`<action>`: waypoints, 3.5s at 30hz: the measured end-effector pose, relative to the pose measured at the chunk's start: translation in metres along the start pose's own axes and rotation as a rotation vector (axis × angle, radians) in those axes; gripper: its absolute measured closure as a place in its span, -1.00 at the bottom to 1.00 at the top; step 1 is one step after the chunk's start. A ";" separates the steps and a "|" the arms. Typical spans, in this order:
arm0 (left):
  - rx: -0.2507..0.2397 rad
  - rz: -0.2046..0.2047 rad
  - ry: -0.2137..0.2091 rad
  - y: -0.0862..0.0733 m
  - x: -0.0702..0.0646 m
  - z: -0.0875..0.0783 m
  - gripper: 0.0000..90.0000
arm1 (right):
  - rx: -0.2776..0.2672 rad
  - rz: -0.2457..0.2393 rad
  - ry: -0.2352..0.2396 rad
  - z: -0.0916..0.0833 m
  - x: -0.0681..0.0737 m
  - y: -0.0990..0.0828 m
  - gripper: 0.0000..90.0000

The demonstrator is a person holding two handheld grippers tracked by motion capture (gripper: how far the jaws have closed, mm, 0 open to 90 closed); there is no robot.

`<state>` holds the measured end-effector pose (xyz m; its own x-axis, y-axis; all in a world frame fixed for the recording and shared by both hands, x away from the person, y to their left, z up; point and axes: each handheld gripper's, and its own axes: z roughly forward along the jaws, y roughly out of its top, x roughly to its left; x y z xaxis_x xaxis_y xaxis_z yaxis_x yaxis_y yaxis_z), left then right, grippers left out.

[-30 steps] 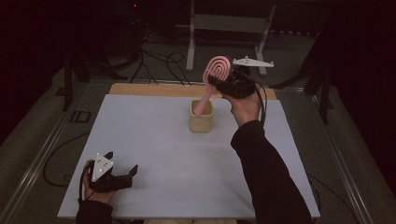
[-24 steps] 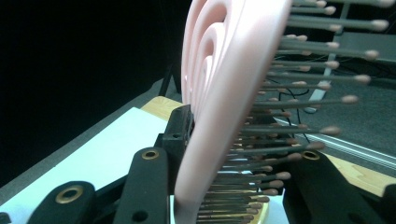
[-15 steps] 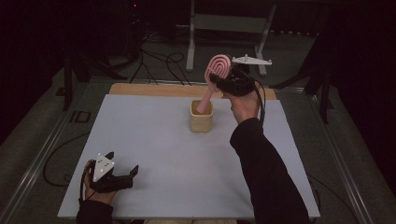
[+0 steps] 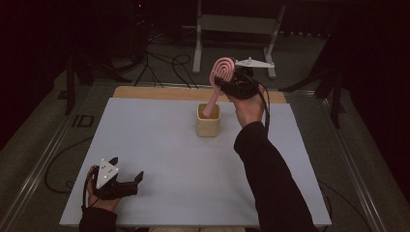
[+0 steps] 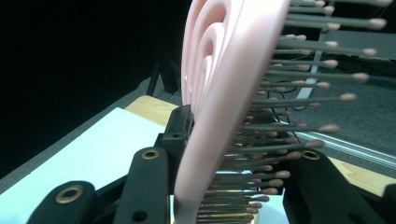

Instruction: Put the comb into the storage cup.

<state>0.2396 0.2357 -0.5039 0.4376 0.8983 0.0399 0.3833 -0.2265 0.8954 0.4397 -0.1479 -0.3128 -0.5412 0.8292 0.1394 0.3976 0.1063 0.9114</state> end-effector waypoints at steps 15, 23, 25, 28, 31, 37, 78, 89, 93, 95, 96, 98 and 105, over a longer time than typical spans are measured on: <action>-0.002 0.001 -0.003 0.000 0.000 -0.001 -1.00 | 0.014 0.010 -0.010 0.014 0.000 -0.006 0.41; -0.006 0.000 0.000 0.000 0.001 -0.002 -1.00 | 0.023 0.011 -0.013 0.021 0.001 -0.009 0.41; -0.006 -0.001 -0.001 0.000 0.001 -0.002 -1.00 | 0.026 0.013 -0.015 0.021 0.001 -0.010 0.41; -0.007 -0.001 -0.001 0.000 0.000 -0.001 -1.00 | 0.029 0.016 -0.021 0.023 -0.001 -0.011 0.41; -0.007 0.000 -0.002 0.000 0.000 -0.001 -1.00 | 0.028 0.027 -0.024 0.022 -0.003 -0.012 0.41; -0.007 0.001 -0.001 0.000 0.000 -0.002 -1.00 | 0.028 0.038 -0.032 0.022 -0.007 -0.014 0.41; -0.007 0.003 -0.003 0.000 0.000 -0.002 -1.00 | 0.045 0.099 -0.030 0.036 -0.011 -0.029 0.41; -0.005 0.004 -0.002 0.000 0.000 -0.001 -1.00 | 0.072 0.101 -0.020 0.044 -0.008 -0.041 0.41; -0.007 0.004 -0.002 0.000 0.000 -0.001 -1.00 | 0.080 0.099 -0.021 0.047 -0.008 -0.045 0.41; -0.007 0.003 -0.002 0.000 0.000 -0.001 -1.00 | 0.083 0.101 -0.019 0.048 -0.008 -0.046 0.41; -0.007 0.004 -0.002 0.000 0.000 -0.001 -1.00 | 0.083 0.101 -0.020 0.049 -0.008 -0.047 0.41; -0.006 0.005 -0.002 0.000 0.000 -0.001 -1.00 | 0.087 0.102 -0.020 0.049 -0.007 -0.049 0.41; -0.003 0.005 -0.001 0.000 0.000 -0.001 -1.00 | 0.087 0.101 -0.020 0.052 -0.005 -0.050 0.41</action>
<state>0.2386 0.2358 -0.5034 0.4405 0.8967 0.0440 0.3786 -0.2300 0.8965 0.4608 -0.1293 -0.3796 -0.4805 0.8490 0.2197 0.5126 0.0686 0.8559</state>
